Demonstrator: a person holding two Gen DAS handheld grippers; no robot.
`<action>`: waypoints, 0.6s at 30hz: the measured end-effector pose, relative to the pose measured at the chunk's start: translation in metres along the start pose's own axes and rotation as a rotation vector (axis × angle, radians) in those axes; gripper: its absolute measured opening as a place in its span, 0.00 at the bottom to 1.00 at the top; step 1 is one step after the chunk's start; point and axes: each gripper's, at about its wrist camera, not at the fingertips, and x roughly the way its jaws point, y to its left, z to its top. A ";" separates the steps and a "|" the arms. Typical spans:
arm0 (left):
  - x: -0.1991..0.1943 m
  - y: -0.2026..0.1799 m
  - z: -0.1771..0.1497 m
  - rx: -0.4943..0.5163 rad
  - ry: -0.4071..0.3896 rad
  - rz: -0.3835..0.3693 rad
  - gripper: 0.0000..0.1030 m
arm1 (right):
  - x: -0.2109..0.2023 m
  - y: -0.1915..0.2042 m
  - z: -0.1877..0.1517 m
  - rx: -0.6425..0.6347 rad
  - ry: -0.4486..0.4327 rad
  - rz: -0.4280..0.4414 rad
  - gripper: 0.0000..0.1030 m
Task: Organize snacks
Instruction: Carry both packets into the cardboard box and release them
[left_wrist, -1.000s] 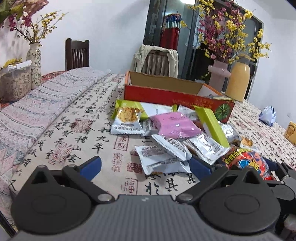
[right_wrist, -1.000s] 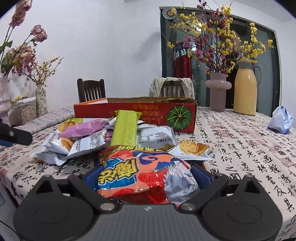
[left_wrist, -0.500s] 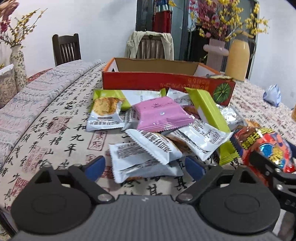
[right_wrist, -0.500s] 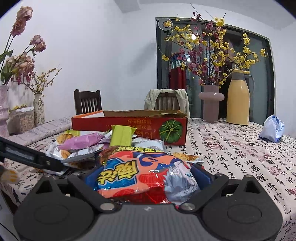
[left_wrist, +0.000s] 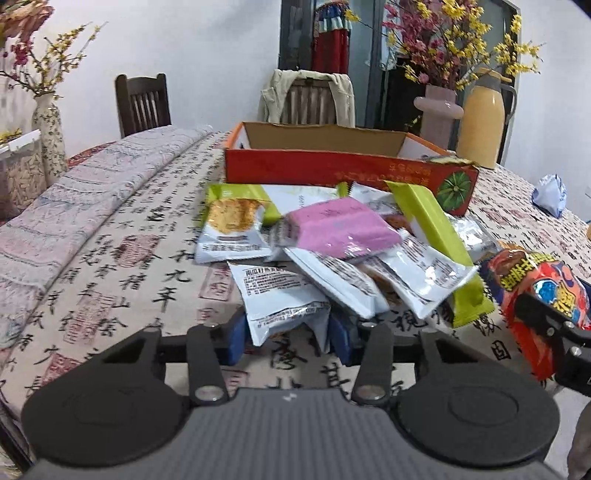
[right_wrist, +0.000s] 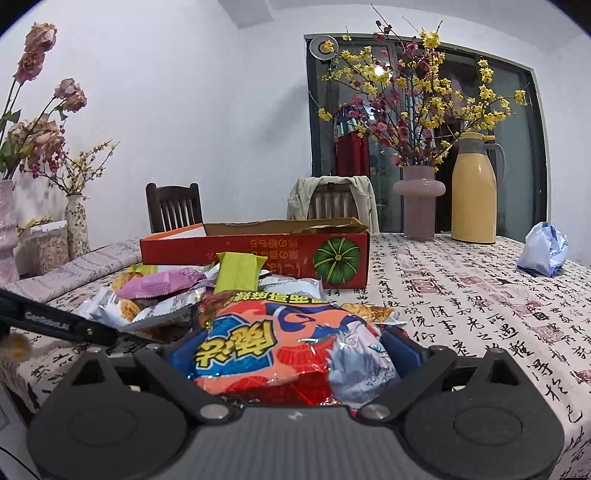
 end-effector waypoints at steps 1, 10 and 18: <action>-0.002 0.003 0.001 -0.004 -0.008 0.001 0.42 | 0.000 -0.001 0.001 0.000 -0.002 -0.001 0.96; -0.015 0.022 0.003 -0.022 -0.056 0.030 0.36 | -0.003 -0.003 0.005 -0.002 -0.021 -0.013 0.96; -0.032 0.024 0.017 -0.008 -0.141 0.024 0.36 | -0.003 -0.006 0.021 -0.005 -0.065 -0.031 0.96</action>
